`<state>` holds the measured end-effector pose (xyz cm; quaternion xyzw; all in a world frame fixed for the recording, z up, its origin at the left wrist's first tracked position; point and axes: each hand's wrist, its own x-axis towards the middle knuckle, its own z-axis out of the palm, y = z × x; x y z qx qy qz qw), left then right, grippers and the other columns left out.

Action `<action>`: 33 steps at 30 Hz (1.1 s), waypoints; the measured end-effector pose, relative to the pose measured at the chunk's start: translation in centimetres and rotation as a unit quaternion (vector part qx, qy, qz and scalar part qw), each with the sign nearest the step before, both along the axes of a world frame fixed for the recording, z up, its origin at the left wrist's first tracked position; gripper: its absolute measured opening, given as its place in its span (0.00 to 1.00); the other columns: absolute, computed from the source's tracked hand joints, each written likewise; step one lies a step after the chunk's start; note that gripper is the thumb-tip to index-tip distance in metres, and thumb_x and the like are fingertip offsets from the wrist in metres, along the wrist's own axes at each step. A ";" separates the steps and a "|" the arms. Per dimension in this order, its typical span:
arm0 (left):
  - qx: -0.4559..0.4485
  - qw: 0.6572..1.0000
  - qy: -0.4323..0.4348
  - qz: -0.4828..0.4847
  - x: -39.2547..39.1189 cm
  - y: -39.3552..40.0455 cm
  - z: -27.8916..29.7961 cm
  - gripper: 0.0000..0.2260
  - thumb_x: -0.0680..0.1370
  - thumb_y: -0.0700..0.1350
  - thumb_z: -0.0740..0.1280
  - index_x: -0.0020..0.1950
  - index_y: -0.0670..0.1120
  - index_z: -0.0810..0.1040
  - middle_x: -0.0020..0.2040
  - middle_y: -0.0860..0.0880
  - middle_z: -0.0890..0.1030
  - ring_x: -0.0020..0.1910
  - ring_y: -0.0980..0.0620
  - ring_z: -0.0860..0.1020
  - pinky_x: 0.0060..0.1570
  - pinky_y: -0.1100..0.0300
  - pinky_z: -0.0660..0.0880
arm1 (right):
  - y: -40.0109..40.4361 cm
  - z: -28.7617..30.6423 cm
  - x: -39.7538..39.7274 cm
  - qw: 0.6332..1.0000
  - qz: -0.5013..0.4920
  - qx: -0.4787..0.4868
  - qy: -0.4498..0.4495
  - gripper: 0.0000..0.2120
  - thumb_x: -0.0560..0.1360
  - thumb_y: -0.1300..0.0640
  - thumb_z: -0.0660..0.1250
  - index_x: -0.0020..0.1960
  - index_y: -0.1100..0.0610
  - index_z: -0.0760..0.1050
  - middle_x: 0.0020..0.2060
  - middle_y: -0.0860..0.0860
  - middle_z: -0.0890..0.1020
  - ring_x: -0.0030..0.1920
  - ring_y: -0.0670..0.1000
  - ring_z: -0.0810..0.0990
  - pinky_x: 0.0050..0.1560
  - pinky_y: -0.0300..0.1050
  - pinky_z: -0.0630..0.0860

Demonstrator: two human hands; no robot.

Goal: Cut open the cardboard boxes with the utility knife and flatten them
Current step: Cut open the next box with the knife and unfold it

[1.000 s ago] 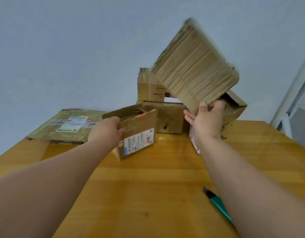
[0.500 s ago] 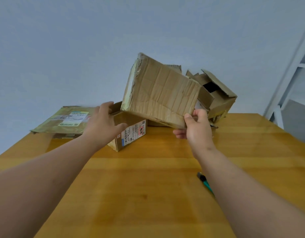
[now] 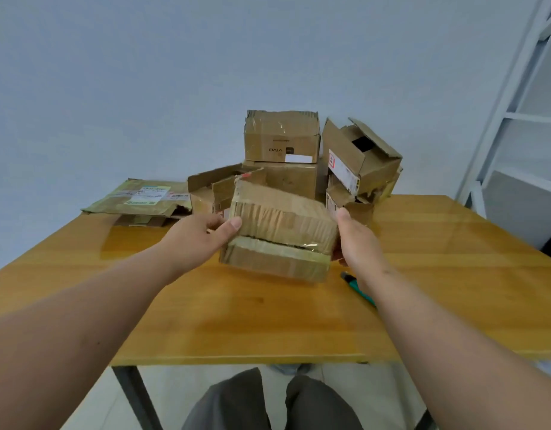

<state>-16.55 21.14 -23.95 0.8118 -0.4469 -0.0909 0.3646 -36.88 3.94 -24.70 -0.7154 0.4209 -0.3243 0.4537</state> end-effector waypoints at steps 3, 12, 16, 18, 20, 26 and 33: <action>0.073 0.997 -0.026 0.002 0.0 0.9 -1.9 0.34 0.69 0.72 0.59 0.69 0.52 0.67 0.52 0.56 0.79 0.47 0.56 0.79 0.39 0.61 0.74 | 1.0 -1.9 -1.0 0.995 0.080 0.036 0.048 0.23 0.81 0.35 0.48 0.48 0.46 0.77 0.53 0.49 0.81 0.53 0.51 0.78 0.61 0.55 0.73; 0.113 0.926 -0.352 -0.082 -1.2 -0.8 -2.3 0.35 0.69 0.63 0.61 0.74 0.67 0.51 0.76 0.59 0.49 0.76 0.49 0.46 0.72 0.41 0.50 | -0.3 -4.2 -2.2 0.993 0.059 -0.054 0.081 0.18 0.82 0.46 0.56 0.55 0.56 0.79 0.51 0.52 0.82 0.53 0.54 0.79 0.56 0.53 0.75; 0.164 0.902 -0.390 -0.087 -2.8 -3.4 -1.9 0.35 0.70 0.76 0.44 0.75 0.66 0.47 0.79 0.57 0.47 0.77 0.50 0.44 0.73 0.37 0.42 | -2.4 -5.0 -3.1 0.936 -0.048 -0.176 0.301 0.17 0.79 0.48 0.58 0.65 0.49 0.74 0.62 0.52 0.77 0.62 0.58 0.73 0.62 0.52 0.71; 0.210 0.893 -0.385 -0.099 -3.3 -4.5 -1.8 0.34 0.70 0.75 0.41 0.75 0.67 0.46 0.79 0.57 0.50 0.78 0.49 0.48 0.73 0.35 0.46 | -3.2 -6.1 -3.7 0.886 -0.045 -0.169 0.429 0.22 0.77 0.46 0.59 0.70 0.50 0.68 0.67 0.53 0.71 0.67 0.59 0.68 0.64 0.56 0.66; 0.254 0.887 -0.370 -0.113 -3.4 -5.2 -1.6 0.35 0.70 0.74 0.40 0.76 0.66 0.49 0.78 0.57 0.56 0.77 0.49 0.55 0.73 0.36 0.51 | -3.6 -7.1 -4.0 0.858 -0.031 -0.175 0.482 0.21 0.78 0.46 0.58 0.68 0.52 0.68 0.66 0.54 0.71 0.66 0.59 0.67 0.63 0.57 0.66; 0.250 0.902 -0.326 -0.137 -3.5 -6.5 0.6 0.40 0.65 0.77 0.41 0.64 0.57 0.71 0.62 0.54 0.74 0.56 0.51 0.74 0.56 0.53 0.75 | -4.3 -7.2 -3.8 0.867 0.051 -0.214 0.447 0.12 0.82 0.56 0.54 0.60 0.55 0.73 0.53 0.54 0.71 0.56 0.58 0.72 0.49 0.51 0.70; 0.327 0.879 -0.303 -0.168 -2.2 -6.5 -0.3 0.38 0.66 0.76 0.36 0.76 0.67 0.44 0.79 0.58 0.48 0.78 0.49 0.48 0.73 0.36 0.52 | -4.1 -6.1 -4.4 0.916 0.070 -0.224 0.326 0.07 0.84 0.53 0.51 0.51 0.50 0.67 0.38 0.49 0.74 0.37 0.51 0.73 0.31 0.47 0.65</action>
